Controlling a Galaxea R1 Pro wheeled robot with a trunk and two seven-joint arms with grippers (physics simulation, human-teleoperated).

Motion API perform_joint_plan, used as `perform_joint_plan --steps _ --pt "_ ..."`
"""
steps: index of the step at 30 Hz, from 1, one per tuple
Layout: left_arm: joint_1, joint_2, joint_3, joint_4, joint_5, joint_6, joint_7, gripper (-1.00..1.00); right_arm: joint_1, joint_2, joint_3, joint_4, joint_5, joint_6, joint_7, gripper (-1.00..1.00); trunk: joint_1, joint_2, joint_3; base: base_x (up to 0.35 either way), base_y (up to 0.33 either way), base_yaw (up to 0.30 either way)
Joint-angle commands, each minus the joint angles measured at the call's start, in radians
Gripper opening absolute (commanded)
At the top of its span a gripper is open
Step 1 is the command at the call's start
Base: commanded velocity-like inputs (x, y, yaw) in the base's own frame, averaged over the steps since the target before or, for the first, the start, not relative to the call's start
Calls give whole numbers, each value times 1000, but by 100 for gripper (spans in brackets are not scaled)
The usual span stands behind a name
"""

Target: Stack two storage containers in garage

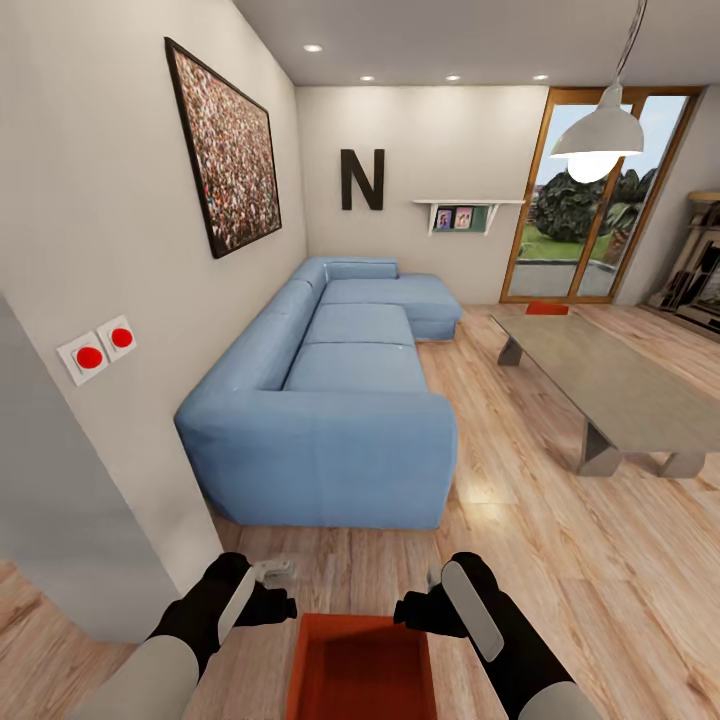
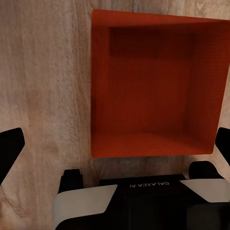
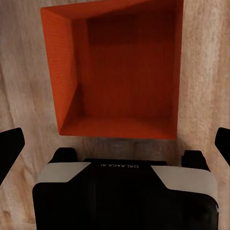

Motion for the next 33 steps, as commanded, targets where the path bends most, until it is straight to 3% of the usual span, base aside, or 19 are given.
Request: perform_joint_plan --steps 1,33 --pt "0 0 -1 -1 8 5 4 100 -1 0 1 -1 -10 2 -10 100 0 -1 -1 0 0 0" --pt "-1 1 0 -1 9 5 3 100 -1 0 0 -1 -14 2 -9 100 0 -1 3 0 0 0"
